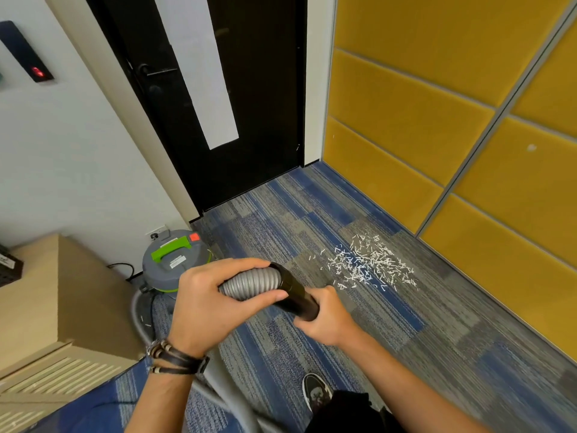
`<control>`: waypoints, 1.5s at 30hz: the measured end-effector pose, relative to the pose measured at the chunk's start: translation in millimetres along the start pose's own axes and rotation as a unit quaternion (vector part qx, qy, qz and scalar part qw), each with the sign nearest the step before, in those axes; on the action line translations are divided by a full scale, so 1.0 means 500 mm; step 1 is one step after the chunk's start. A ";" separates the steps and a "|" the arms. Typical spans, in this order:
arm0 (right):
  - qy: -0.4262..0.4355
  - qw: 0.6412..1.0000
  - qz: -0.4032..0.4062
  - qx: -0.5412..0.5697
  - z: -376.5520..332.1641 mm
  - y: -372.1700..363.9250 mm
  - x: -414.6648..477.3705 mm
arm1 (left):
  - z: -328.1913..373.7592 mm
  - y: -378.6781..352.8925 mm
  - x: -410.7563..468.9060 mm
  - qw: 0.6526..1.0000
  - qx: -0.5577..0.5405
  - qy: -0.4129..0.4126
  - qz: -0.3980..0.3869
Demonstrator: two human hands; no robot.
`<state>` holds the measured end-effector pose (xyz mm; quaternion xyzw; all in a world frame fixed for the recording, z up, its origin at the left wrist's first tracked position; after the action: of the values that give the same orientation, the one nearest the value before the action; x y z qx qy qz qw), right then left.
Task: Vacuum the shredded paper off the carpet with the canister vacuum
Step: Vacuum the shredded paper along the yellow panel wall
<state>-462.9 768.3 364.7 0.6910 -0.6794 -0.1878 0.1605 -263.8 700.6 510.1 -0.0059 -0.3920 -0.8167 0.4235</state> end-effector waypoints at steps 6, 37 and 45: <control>-0.014 1.000 0.005 -0.019 0.005 0.019 -0.041 | 0.014 -0.018 -0.014 1.000 -0.013 -0.007 -0.004; -0.023 0.998 -0.052 -0.019 0.037 0.033 0.076 | -0.046 -0.032 0.036 1.000 0.015 0.024 -0.001; -0.001 0.997 -0.058 -0.041 0.067 0.047 0.104 | -0.064 -0.035 0.046 0.997 0.050 0.057 0.027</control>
<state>-499.3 717.0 344.4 0.7221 -0.6299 -0.2254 0.1763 -280.4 669.9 484.8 0.0513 -0.4076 -0.7834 0.4663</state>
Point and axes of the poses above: each hand's wrist, its own x-axis towards the middle knuckle, its own y-axis out of the back of the hand, z = x × y, the point moved 2 cm from there along x, towards the middle knuckle, and after that the axes turned 11 degrees about -z, right-handed, at the moved point
